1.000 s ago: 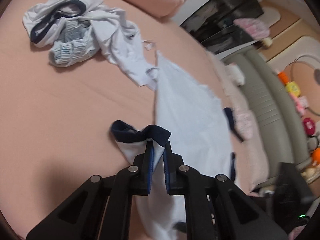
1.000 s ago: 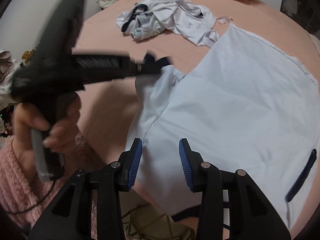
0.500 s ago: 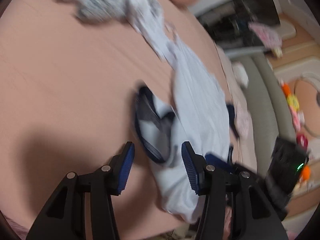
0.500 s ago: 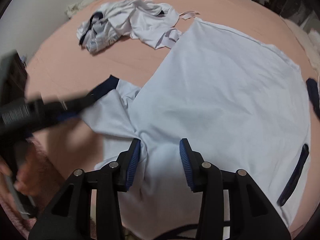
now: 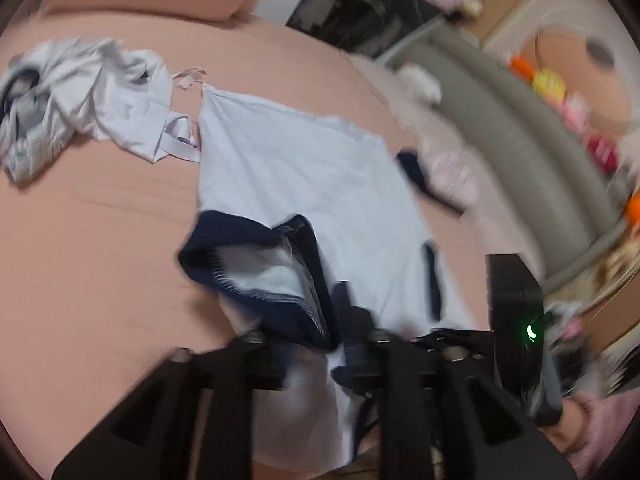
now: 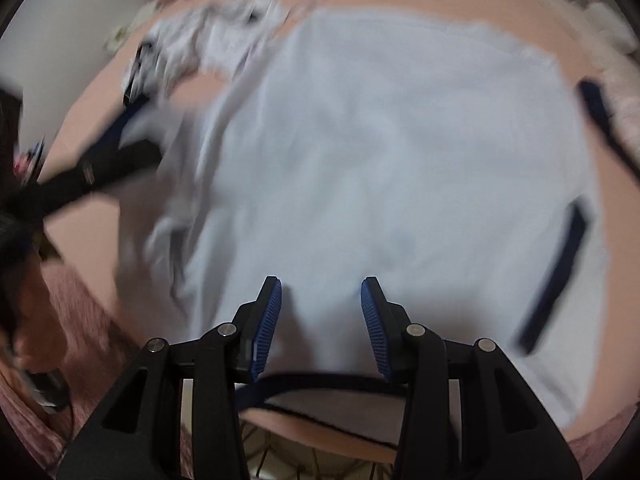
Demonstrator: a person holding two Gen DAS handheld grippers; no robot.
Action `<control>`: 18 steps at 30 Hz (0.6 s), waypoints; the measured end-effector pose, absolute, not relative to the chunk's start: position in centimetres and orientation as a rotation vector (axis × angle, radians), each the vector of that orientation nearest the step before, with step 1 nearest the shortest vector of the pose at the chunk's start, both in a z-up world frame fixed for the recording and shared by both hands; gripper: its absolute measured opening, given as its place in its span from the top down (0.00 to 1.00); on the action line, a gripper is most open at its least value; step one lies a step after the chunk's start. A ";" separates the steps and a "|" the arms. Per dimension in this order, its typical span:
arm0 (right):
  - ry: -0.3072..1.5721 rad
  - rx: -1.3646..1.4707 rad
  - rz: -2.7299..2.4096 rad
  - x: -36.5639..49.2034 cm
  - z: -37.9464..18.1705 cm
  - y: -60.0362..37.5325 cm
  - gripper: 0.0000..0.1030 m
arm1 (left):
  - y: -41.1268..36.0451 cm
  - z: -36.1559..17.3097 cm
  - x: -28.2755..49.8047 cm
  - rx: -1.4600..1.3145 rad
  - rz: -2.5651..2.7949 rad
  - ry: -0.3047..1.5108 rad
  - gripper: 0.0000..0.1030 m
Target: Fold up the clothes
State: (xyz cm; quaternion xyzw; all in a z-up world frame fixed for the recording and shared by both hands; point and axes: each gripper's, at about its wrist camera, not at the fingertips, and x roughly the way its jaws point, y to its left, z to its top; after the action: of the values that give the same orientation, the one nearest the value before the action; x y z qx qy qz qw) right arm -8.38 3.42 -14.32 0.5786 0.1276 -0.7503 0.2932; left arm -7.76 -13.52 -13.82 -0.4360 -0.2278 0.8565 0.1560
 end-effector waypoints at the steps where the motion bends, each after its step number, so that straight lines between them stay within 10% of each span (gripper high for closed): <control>1: 0.354 1.518 -2.018 -7.8 -14.5 3.4 0.57 | -13.8 -13.9 -7.5 -1.261 2.476 -0.655 0.69; 7: 0.269 1.427 -2.007 -8.2 -11.4 3.4 0.58 | -17.5 -15.2 -6.0 -1.364 2.652 -0.755 0.55; 9: 0.282 1.402 -2.001 -8.3 -10.9 2.7 0.58 | -20.5 -16.2 -5.7 -1.409 2.719 -0.871 0.87; 18: 0.427 1.384 -1.886 -6.4 -11.8 -0.9 0.58 | -27.3 -17.1 -5.8 -1.452 2.602 -1.045 0.86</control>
State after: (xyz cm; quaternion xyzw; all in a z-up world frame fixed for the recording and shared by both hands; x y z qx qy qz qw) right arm -6.42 -0.92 -11.83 0.5403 0.1667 -0.7358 0.3726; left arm -5.84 -27.28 -17.08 -0.4599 -0.3310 0.8239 -0.0079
